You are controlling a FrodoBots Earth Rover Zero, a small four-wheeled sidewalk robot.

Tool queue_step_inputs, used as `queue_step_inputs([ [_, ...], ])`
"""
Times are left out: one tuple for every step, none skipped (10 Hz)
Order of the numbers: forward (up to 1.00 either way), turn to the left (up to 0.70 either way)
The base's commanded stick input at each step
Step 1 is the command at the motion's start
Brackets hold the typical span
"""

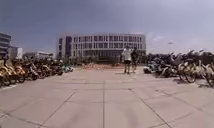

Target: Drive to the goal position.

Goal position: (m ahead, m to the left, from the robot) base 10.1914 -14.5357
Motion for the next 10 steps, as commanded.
queue_step_inputs([
  [0.70, 0.01],
  [0.70, 0.01],
  [0.70, 0.01],
  [0.70, 0.01],
  [0.70, 0.01],
  [0.70, 0.01],
  [0.70, 0.01],
  [0.70, 0.01],
  [0.70, 0.01],
  [0.70, 0.01],
])
